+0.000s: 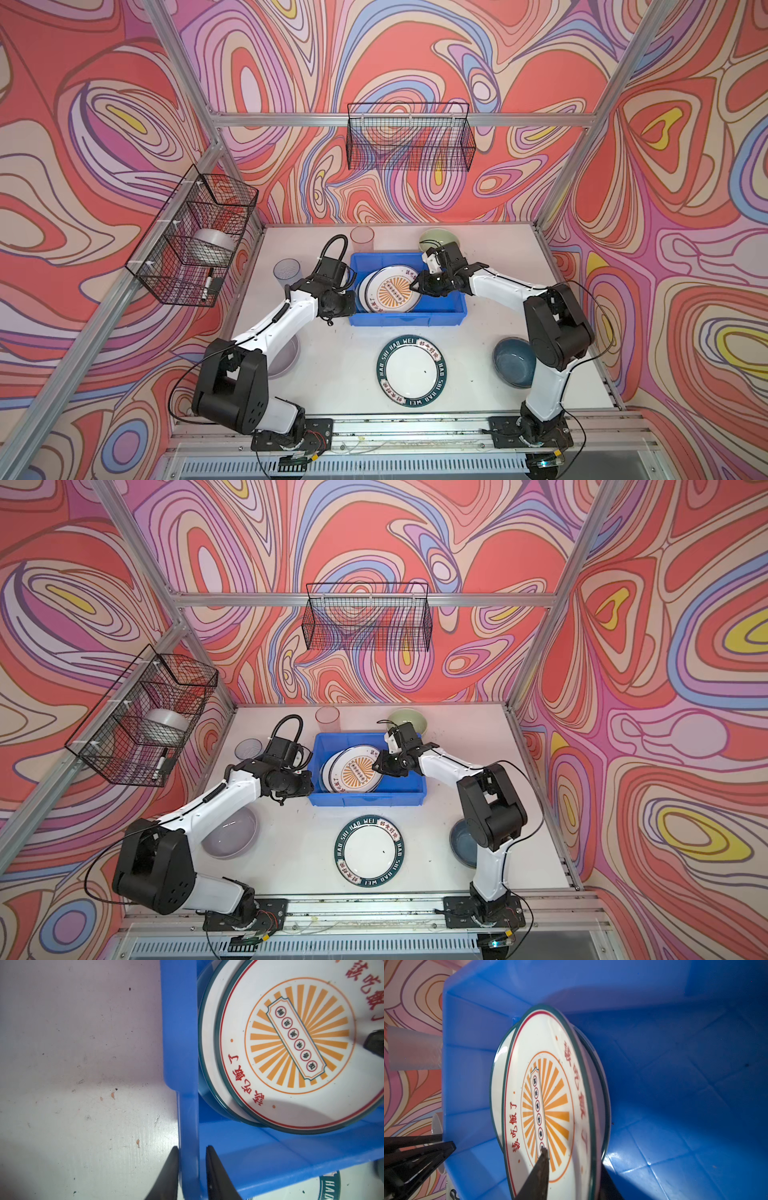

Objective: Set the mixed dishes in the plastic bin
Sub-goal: 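Lower the orange sunburst plate into the bin onto the stacked plates with the right gripper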

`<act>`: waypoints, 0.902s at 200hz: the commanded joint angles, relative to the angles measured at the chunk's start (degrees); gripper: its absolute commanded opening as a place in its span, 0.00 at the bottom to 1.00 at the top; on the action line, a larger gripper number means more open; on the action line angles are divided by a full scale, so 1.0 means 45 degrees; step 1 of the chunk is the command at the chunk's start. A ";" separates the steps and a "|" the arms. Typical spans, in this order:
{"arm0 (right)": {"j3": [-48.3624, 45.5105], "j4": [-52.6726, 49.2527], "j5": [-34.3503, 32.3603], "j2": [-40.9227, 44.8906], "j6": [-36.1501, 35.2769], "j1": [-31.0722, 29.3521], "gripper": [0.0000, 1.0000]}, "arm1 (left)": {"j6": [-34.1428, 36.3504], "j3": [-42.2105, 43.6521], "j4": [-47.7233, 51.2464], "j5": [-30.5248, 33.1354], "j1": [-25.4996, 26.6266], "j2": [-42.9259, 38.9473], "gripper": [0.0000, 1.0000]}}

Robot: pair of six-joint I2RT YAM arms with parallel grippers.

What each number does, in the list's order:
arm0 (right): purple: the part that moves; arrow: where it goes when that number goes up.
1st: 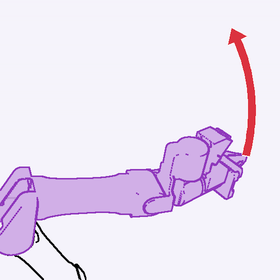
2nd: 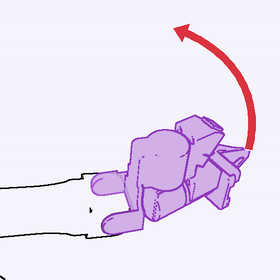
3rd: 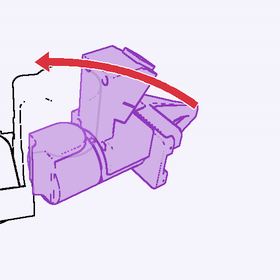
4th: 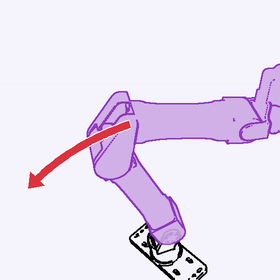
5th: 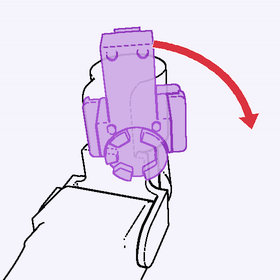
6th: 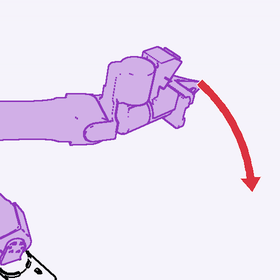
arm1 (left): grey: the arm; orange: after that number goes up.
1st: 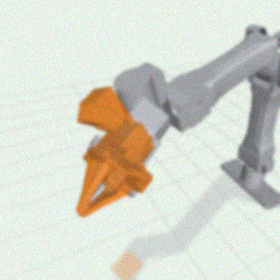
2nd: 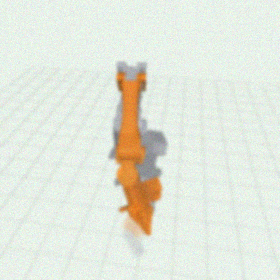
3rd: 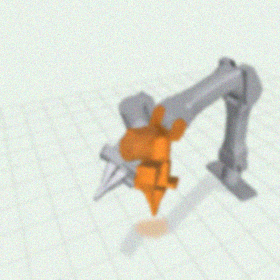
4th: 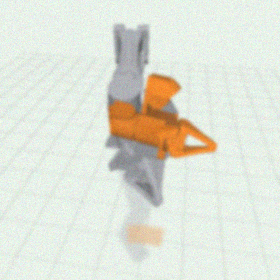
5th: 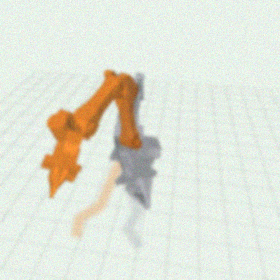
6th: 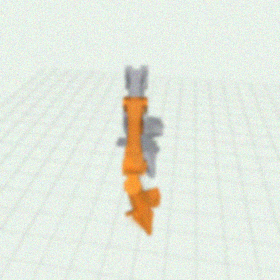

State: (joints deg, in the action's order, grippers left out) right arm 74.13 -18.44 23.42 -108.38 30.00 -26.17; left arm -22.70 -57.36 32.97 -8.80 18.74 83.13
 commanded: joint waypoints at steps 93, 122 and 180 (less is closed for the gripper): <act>0.1557 -0.1591 -0.1848 -0.0669 -0.0903 -0.0666 0.43 | -0.0190 -0.0065 -0.0061 -0.0251 -0.0005 -0.0180 0.25; 0.1769 -0.1789 -0.2072 -0.0762 -0.1165 -0.0838 0.51 | -0.0243 -0.0046 -0.0025 -0.0146 -0.0005 -0.0212 0.25; 0.1984 -0.2006 -0.2294 -0.0877 -0.1277 -0.0959 0.53 | -0.0382 -0.0008 -0.0176 -0.0257 -0.0034 -0.0215 0.25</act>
State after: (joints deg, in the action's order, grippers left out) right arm 81.03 -27.03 14.00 -111.46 25.26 -29.98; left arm -23.88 -57.34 32.97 -8.82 18.70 83.13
